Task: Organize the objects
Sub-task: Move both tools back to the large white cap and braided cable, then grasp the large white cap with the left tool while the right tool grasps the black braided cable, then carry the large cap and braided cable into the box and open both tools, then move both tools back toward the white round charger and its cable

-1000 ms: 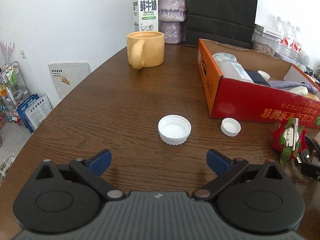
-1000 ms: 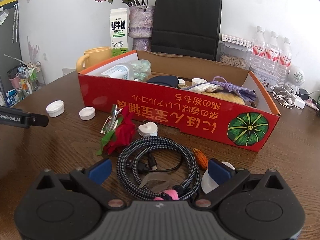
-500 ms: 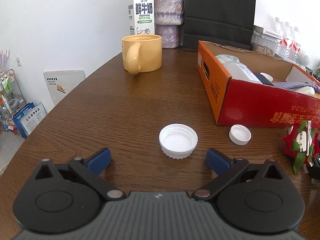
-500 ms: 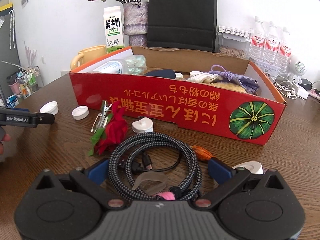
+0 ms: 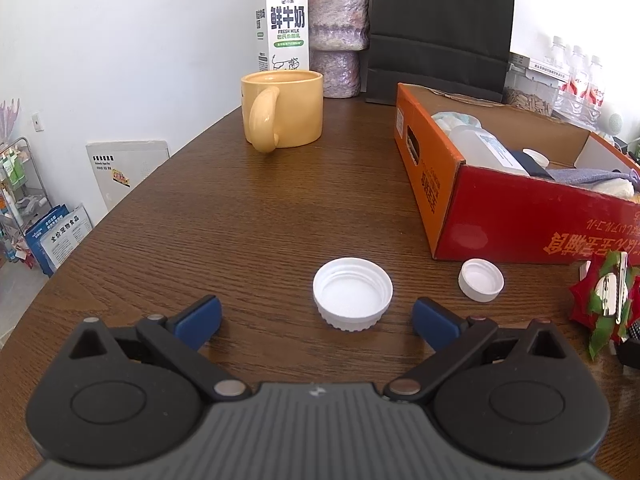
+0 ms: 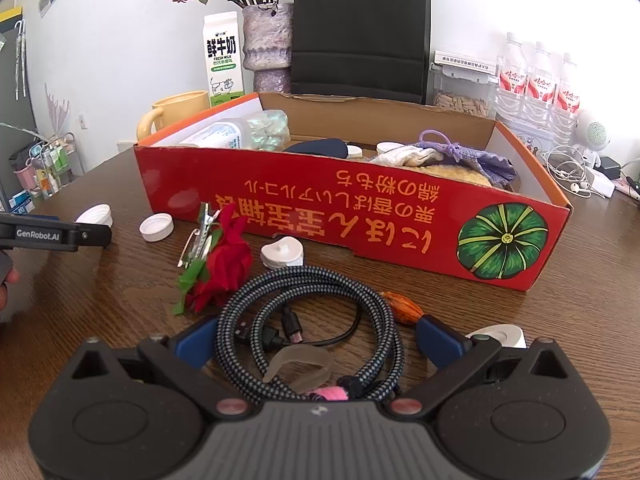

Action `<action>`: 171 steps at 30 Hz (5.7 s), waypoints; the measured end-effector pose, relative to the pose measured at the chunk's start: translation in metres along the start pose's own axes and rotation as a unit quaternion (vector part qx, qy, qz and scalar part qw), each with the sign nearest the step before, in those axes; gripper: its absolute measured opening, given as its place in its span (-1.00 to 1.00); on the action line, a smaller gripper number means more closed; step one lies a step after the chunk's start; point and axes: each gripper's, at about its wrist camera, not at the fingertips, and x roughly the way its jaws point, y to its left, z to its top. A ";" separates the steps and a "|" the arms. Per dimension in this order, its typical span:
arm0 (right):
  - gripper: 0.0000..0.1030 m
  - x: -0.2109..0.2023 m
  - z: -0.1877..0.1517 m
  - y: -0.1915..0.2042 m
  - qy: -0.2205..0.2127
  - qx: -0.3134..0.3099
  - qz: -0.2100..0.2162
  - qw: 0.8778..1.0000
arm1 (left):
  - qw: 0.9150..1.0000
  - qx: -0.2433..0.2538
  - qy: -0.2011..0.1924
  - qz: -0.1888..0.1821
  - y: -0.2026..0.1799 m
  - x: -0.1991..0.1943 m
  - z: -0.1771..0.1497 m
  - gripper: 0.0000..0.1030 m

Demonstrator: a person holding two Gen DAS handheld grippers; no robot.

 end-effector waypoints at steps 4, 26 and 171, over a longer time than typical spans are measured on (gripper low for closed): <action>1.00 0.000 0.000 0.000 0.000 0.000 0.000 1.000 | 1.000 0.005 -0.014 -0.004 -0.006 -0.005 -0.001 0.50; 0.72 -0.027 0.000 0.011 -0.035 -0.012 -0.013 0.999 | 1.000 0.010 -0.013 -0.005 -0.025 -0.025 -0.008 -0.21; 1.00 -0.077 0.031 -0.042 -0.085 -0.025 -0.048 0.995 | 0.997 0.026 -0.053 -0.052 -0.135 -0.079 0.035 1.00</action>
